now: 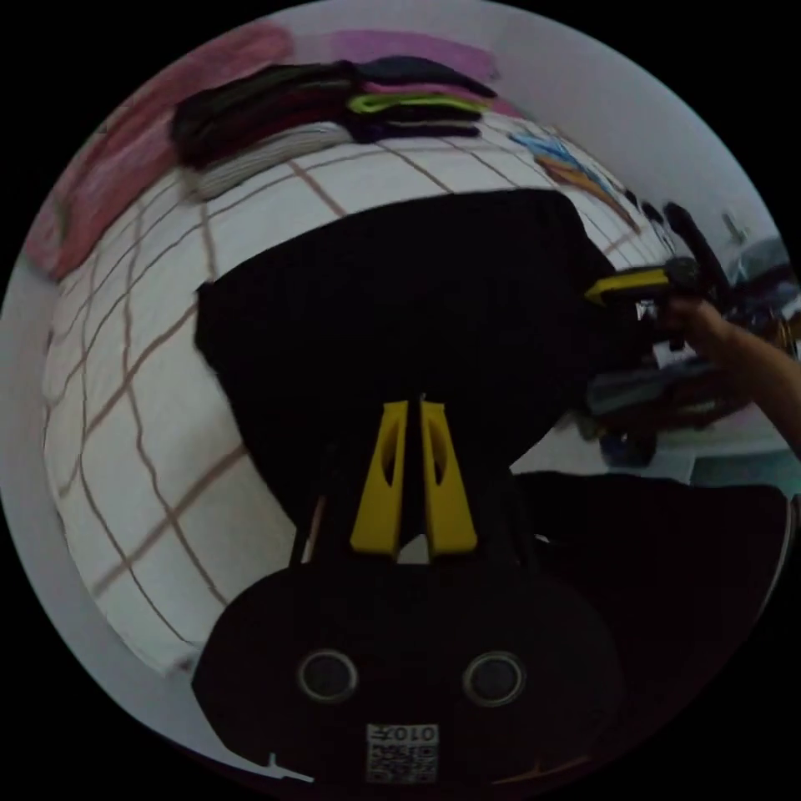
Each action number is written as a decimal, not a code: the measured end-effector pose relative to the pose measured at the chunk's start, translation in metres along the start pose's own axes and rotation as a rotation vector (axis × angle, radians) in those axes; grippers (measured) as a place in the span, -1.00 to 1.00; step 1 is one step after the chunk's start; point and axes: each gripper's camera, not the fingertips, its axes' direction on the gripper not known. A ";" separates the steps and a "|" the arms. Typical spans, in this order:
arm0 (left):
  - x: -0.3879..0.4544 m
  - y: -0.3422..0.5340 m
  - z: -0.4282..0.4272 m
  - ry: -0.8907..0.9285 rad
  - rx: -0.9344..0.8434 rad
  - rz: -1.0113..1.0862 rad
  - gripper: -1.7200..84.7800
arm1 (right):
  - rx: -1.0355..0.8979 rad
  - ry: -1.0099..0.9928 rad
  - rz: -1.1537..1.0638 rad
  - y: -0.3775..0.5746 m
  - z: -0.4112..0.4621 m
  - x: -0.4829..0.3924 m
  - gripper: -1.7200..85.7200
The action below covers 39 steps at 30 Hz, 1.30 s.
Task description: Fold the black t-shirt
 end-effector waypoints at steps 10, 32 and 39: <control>-0.020 0.153 0.012 -0.084 0.047 -0.524 -0.80 | -0.110 0.047 0.012 0.087 0.000 0.014 -0.85; -0.036 0.242 0.096 -0.086 -0.111 -0.472 -0.64 | -0.213 0.051 0.061 0.065 0.089 -0.021 -0.79; -0.059 0.256 0.119 -0.035 -0.133 -0.404 -0.62 | -0.170 0.054 0.094 0.063 0.081 -0.027 -0.88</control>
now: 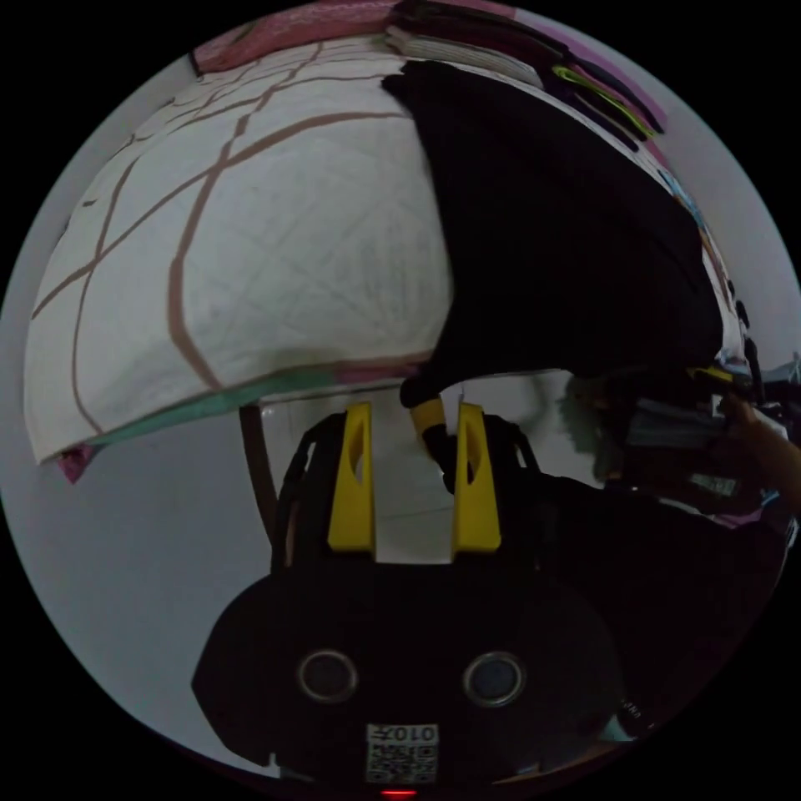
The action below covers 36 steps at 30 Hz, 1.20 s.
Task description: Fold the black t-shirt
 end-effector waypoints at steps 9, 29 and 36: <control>-0.027 0.001 0.049 0.010 -0.012 0.110 -0.66 | -0.035 0.035 -0.107 0.015 -0.029 0.005 -0.88; -0.127 0.042 0.061 0.539 -0.066 0.146 -0.95 | -0.048 -0.003 -0.146 0.034 -0.071 0.103 -0.88; -0.165 0.048 0.015 0.734 -0.039 0.164 -0.95 | 0.018 -0.131 -0.212 0.054 -0.103 0.169 -0.89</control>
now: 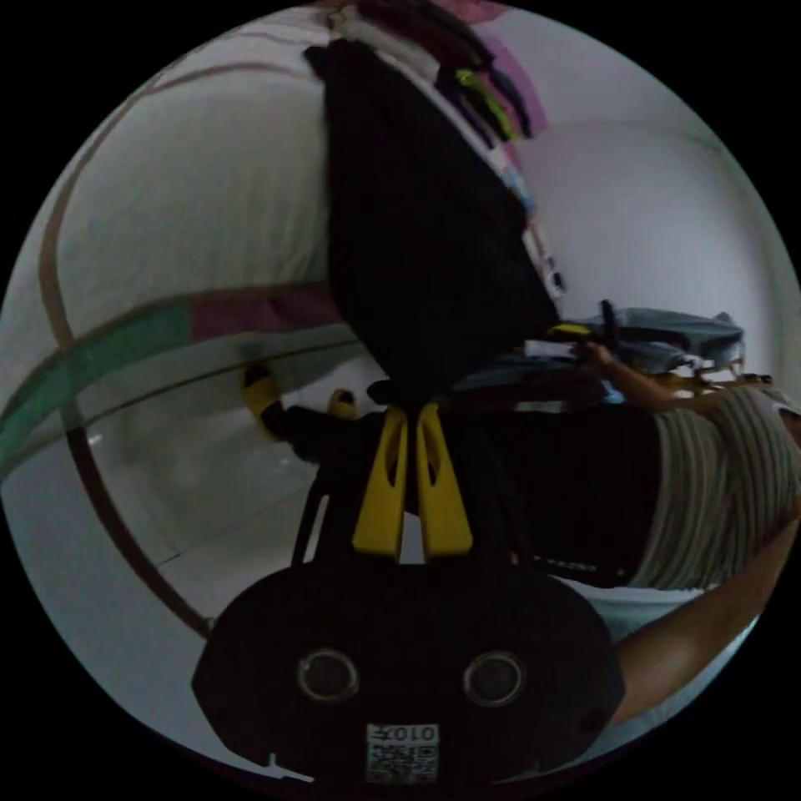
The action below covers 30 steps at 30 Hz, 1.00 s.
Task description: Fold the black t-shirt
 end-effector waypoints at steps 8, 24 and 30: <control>0.030 -0.017 -0.077 0.145 0.220 0.091 -0.94 | 0.161 -0.063 -0.113 0.031 -0.063 0.059 -0.88; -0.005 -0.109 -0.180 0.367 0.474 -0.208 -0.93 | 0.272 -0.219 -0.017 0.004 -0.158 0.228 -0.88; -0.037 -0.210 -0.181 0.324 0.360 -0.391 -0.94 | 0.123 -0.348 0.209 -0.056 -0.156 0.309 -0.88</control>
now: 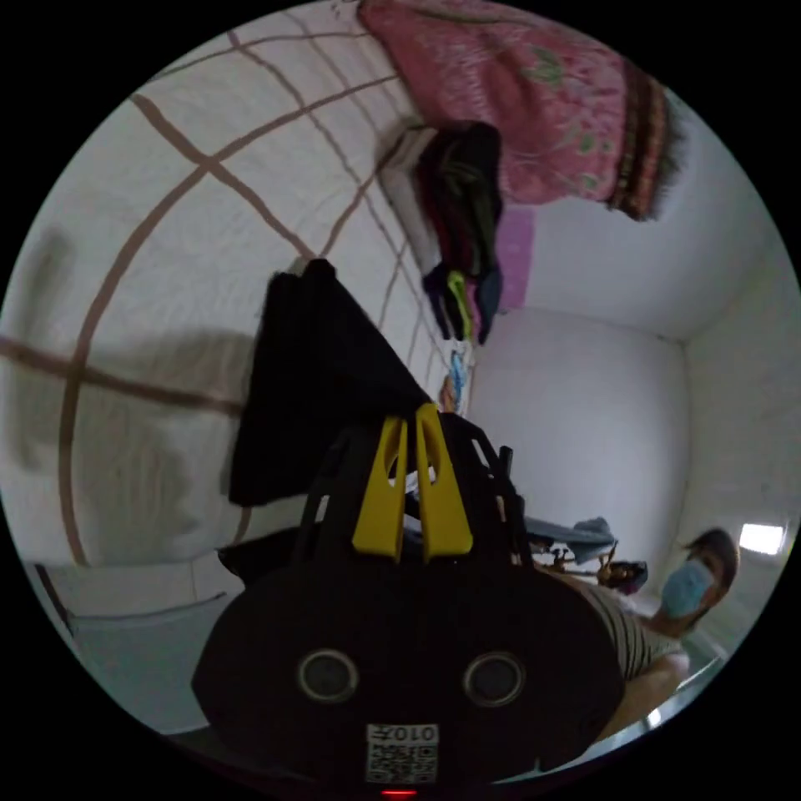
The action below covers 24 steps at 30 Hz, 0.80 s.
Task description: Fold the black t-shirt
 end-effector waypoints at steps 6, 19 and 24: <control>-0.003 -0.056 0.030 -0.052 -0.007 -0.130 -0.92 | -0.067 0.002 0.085 -0.033 0.000 0.044 -0.88; 0.008 -0.074 0.034 0.008 0.160 -0.134 -0.84 | 0.090 0.010 0.165 -0.043 -0.051 0.106 -0.82; 0.015 -0.064 0.035 -0.016 0.147 -0.088 -0.83 | 0.086 0.158 0.170 -0.024 -0.061 0.109 -0.79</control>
